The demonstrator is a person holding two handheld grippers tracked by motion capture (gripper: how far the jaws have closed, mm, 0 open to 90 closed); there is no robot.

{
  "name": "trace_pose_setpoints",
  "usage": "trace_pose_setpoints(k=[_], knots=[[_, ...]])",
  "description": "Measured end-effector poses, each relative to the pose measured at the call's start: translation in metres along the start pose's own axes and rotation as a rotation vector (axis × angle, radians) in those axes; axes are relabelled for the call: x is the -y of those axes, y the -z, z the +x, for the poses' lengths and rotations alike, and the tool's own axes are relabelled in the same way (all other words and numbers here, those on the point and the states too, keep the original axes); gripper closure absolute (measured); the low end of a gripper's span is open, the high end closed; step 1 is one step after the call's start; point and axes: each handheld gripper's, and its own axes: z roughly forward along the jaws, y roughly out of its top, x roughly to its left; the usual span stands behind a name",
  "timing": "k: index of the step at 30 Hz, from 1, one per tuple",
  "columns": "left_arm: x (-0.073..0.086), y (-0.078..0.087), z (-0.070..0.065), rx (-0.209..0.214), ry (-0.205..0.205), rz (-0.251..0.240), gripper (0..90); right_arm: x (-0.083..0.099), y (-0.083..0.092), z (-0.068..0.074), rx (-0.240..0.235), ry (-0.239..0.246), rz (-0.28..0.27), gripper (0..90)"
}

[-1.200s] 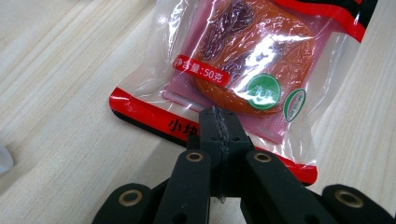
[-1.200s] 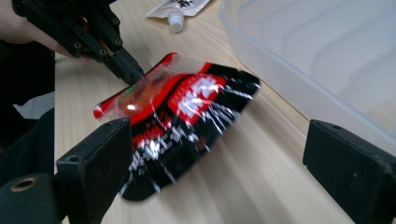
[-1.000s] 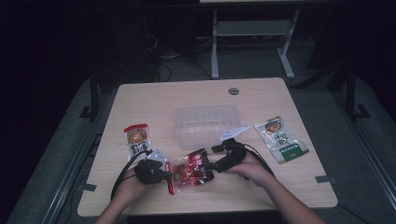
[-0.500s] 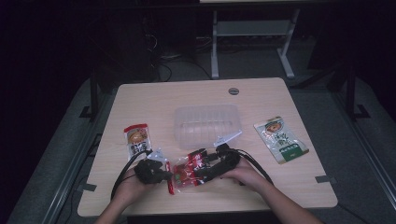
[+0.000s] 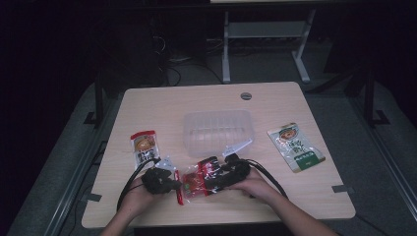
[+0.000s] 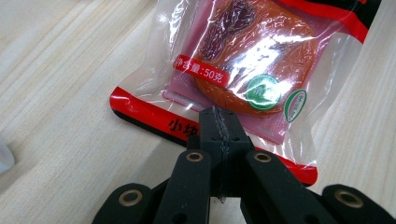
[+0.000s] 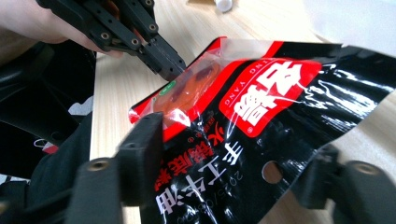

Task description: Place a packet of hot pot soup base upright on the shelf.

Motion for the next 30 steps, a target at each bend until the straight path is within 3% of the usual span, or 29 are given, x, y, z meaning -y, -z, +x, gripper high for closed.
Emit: trace_pose_setpoints(k=[8, 19, 24, 30], knots=[[0.0, 0.0, 0.0, 0.002, 0.003, 0.0, 89.8, -0.005, 0.002, 0.002, 0.011, 0.032, -0.027, 61.2], [0.0, 0.0, 0.0, 0.001, 0.001, 0.001, 89.8, -0.008, 0.001, 0.005, -0.012, 0.073, 0.021, 82.4], [0.0, 0.0, 0.0, 0.0, -0.001, 0.001, 89.9, -0.008, 0.001, 0.007, -0.01, 0.093, 0.038, 87.8], [0.001, 0.001, 0.0, -0.002, -0.013, 0.002, 89.8, -0.009, 0.003, 0.012, -0.013, 0.13, 0.022, 90.0]])
